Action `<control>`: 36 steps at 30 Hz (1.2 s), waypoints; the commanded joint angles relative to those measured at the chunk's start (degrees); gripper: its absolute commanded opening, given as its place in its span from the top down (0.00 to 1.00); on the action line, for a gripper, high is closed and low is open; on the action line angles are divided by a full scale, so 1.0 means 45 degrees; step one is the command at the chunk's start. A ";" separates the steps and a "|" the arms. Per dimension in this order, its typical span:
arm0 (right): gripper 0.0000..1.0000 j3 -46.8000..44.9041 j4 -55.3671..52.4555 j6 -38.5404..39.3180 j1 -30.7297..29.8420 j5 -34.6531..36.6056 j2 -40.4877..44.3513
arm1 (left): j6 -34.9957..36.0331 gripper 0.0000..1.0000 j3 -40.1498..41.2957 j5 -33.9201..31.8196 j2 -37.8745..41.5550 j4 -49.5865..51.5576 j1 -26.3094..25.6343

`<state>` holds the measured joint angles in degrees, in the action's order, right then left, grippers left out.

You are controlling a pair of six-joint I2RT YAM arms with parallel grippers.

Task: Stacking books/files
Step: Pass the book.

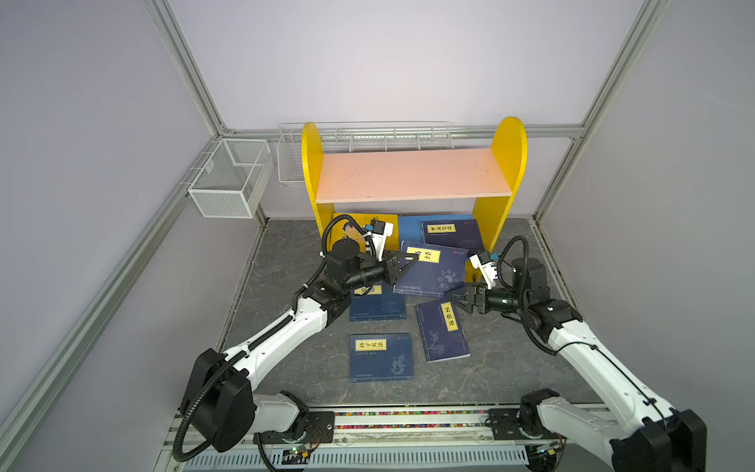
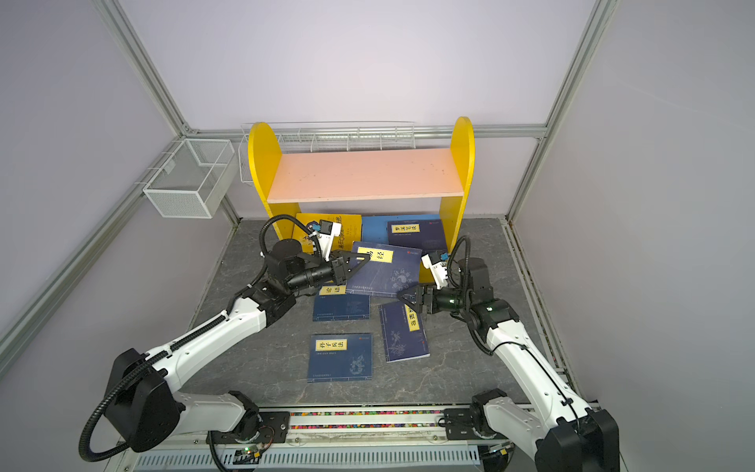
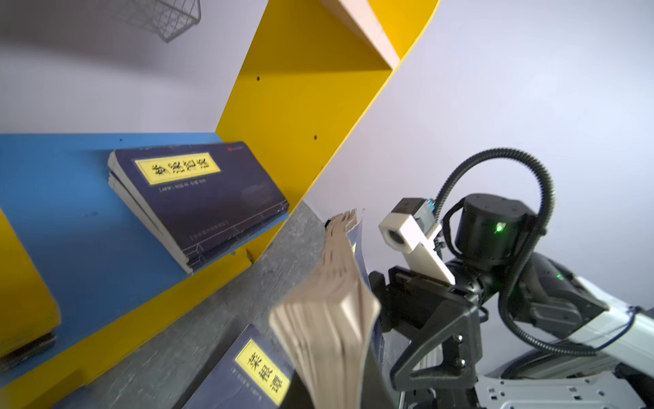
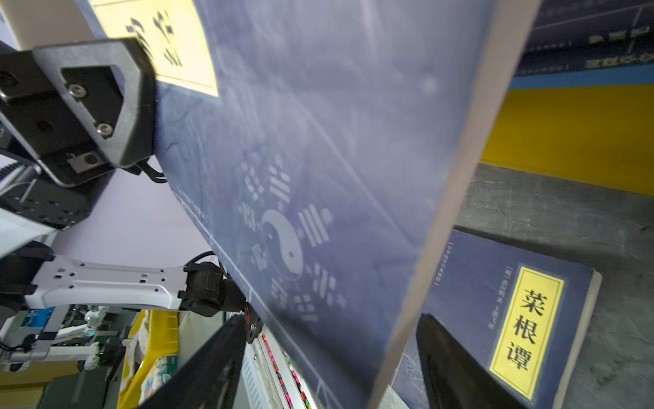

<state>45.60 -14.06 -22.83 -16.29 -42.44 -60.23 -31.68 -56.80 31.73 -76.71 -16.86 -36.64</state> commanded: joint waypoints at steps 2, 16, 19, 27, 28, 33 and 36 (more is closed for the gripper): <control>0.25 -0.0269 0.2935 -0.1707 0.0269 -0.1101 -0.0241 | -0.1300 1.00 0.0170 0.0039 0.0123 -0.2175 0.0057; 0.94 -0.0422 0.7667 -0.4569 0.0431 -0.2302 -0.0102 | -0.1468 0.93 0.0921 -0.0221 -0.0195 -0.2141 0.0057; 0.94 -0.0315 0.7032 -0.3972 0.0435 -0.2711 -0.0049 | -0.1514 0.64 0.0955 -0.0010 -0.0309 -0.2119 0.0091; 0.94 -0.0137 0.6909 -0.3778 0.0462 -0.3199 0.0080 | -0.2299 0.40 0.1209 0.1594 -0.0969 -0.2884 0.0428; 0.94 -0.0105 0.6895 -0.3793 0.0463 -0.3202 0.0083 | -0.2315 0.42 0.1195 0.1903 -0.1055 -0.2946 0.0428; 0.94 0.0032 0.6262 -0.3486 0.0472 -0.3154 0.0024 | -0.2070 0.64 0.1129 0.3136 -0.0897 -0.3146 0.0418; 0.94 0.0127 0.4892 -0.2612 0.0447 -0.2969 -0.0013 | -0.1824 0.75 0.0909 0.3400 -0.0674 -0.2878 0.0446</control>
<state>44.16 12.12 -38.79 -14.02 -54.81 -61.39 -41.01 -52.07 43.03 -80.90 -29.15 -34.65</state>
